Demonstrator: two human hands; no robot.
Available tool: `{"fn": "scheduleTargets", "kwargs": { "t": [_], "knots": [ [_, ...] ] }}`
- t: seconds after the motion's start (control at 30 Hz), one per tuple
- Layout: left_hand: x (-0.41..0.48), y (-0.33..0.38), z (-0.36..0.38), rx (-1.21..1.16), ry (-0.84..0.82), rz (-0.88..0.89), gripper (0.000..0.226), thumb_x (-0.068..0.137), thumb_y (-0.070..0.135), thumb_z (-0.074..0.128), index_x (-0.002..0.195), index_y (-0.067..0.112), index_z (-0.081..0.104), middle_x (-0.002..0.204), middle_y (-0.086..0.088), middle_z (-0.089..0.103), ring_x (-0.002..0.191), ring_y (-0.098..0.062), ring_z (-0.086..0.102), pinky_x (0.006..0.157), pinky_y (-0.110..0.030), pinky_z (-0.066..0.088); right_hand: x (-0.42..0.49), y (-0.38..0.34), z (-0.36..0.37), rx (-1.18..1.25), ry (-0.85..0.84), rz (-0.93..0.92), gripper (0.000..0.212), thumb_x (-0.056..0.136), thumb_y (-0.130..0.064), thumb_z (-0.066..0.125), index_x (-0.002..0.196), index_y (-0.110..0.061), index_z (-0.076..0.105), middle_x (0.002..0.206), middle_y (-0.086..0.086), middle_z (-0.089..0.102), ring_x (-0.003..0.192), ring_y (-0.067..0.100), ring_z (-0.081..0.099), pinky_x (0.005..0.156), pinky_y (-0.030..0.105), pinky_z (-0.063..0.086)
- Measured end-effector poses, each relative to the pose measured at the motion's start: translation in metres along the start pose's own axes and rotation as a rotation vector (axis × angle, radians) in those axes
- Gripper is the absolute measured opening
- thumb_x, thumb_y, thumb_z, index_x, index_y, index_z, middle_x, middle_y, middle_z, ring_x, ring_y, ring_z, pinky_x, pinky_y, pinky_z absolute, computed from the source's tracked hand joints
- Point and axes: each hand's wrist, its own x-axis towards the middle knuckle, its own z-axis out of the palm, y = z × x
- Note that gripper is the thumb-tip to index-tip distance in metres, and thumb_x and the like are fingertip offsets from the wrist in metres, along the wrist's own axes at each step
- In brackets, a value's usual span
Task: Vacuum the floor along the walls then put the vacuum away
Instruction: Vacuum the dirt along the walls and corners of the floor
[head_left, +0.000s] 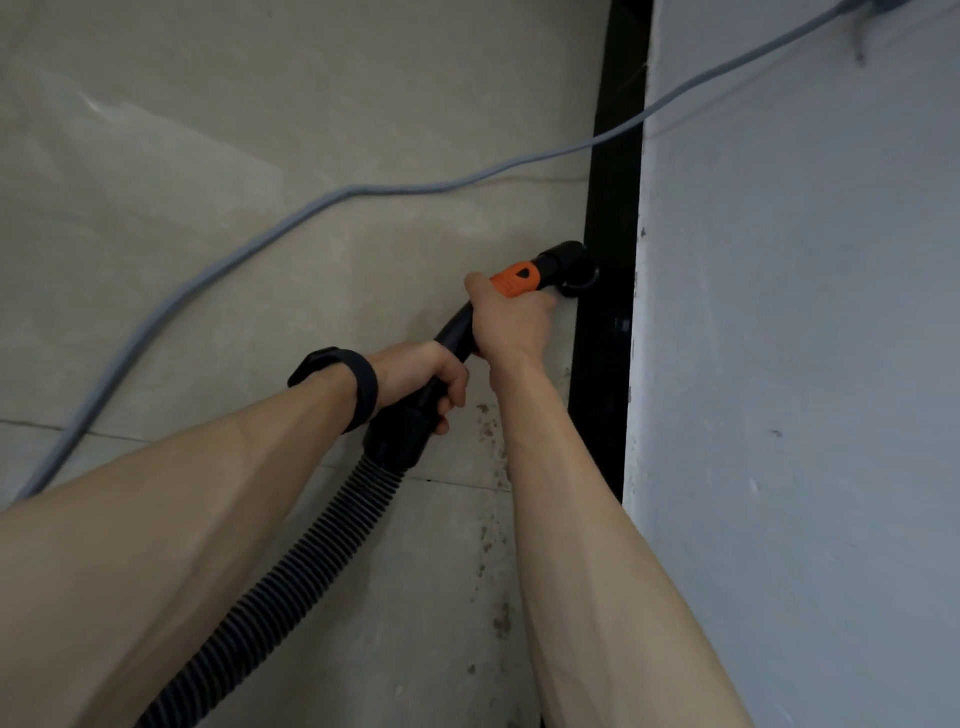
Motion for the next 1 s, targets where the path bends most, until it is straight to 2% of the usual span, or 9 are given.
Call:
{"fn": "scheduleTargets", "kwargs": {
  "t": [0.07,0.2,0.37,0.53,0.8,0.87,1.0],
  "knots": [
    [-0.004,-0.007,0.002,0.015,0.003,-0.01,0.012,0.048,0.012,0.064,0.044,0.015,0.054,0.059,-0.008,0.055,0.055,-0.026,0.06,0.057,-0.027,0.051,-0.01,0.007,0.0,-0.005,0.025,-0.003,0.054,0.087,-0.034,0.072,0.115,-0.016,0.028,0.095,0.002,0.056,0.093,0.027,0.065,0.087,0.048,0.061],
    [-0.013,-0.023,0.0,0.112,0.042,-0.007,0.008,0.048,0.013,0.066,0.046,0.012,0.058,0.059,-0.011,0.058,0.058,-0.027,0.064,0.057,-0.029,0.052,-0.03,0.027,-0.001,0.077,0.025,0.015,0.05,0.09,-0.033,0.069,0.118,-0.019,0.029,0.093,-0.001,0.056,0.082,0.016,0.061,0.074,0.037,0.058],
    [-0.031,-0.032,0.0,0.184,0.026,-0.044,0.01,0.046,0.015,0.067,0.046,0.011,0.057,0.059,-0.011,0.058,0.058,-0.028,0.065,0.055,-0.028,0.052,-0.049,0.038,-0.001,0.122,0.028,0.074,0.049,0.089,-0.036,0.068,0.119,-0.017,0.034,0.095,0.0,0.058,0.081,0.015,0.06,0.062,0.03,0.049],
    [-0.044,-0.038,0.005,0.205,0.004,-0.075,0.012,0.047,0.015,0.067,0.046,0.012,0.056,0.058,-0.01,0.057,0.058,-0.027,0.064,0.054,-0.026,0.052,-0.062,0.045,-0.004,0.131,0.044,0.098,0.049,0.089,-0.035,0.069,0.117,-0.018,0.033,0.092,-0.003,0.056,0.079,0.011,0.057,0.057,0.026,0.045],
    [-0.057,-0.043,0.007,0.262,0.025,-0.101,0.01,0.049,0.015,0.067,0.046,0.012,0.057,0.058,-0.01,0.058,0.058,-0.026,0.065,0.054,-0.027,0.052,-0.076,0.051,-0.003,0.195,0.066,0.112,0.051,0.086,-0.033,0.071,0.124,-0.007,0.049,0.097,0.005,0.066,0.078,0.015,0.065,0.059,0.028,0.053],
    [-0.059,-0.044,0.008,0.269,0.03,-0.107,0.01,0.048,0.015,0.067,0.046,0.011,0.057,0.058,-0.01,0.059,0.058,-0.026,0.066,0.055,-0.028,0.053,-0.08,0.052,-0.004,0.199,0.064,0.126,0.051,0.085,-0.034,0.071,0.122,-0.01,0.046,0.098,0.004,0.065,0.079,0.016,0.064,0.063,0.031,0.056],
    [-0.063,-0.045,0.009,0.271,0.032,-0.113,0.009,0.048,0.014,0.066,0.046,0.011,0.058,0.057,-0.01,0.059,0.057,-0.027,0.065,0.058,-0.028,0.053,-0.086,0.052,-0.006,0.187,0.055,0.141,0.052,0.086,-0.034,0.071,0.123,-0.011,0.042,0.094,0.0,0.059,0.078,0.013,0.061,0.06,0.03,0.053]
  ]
}}
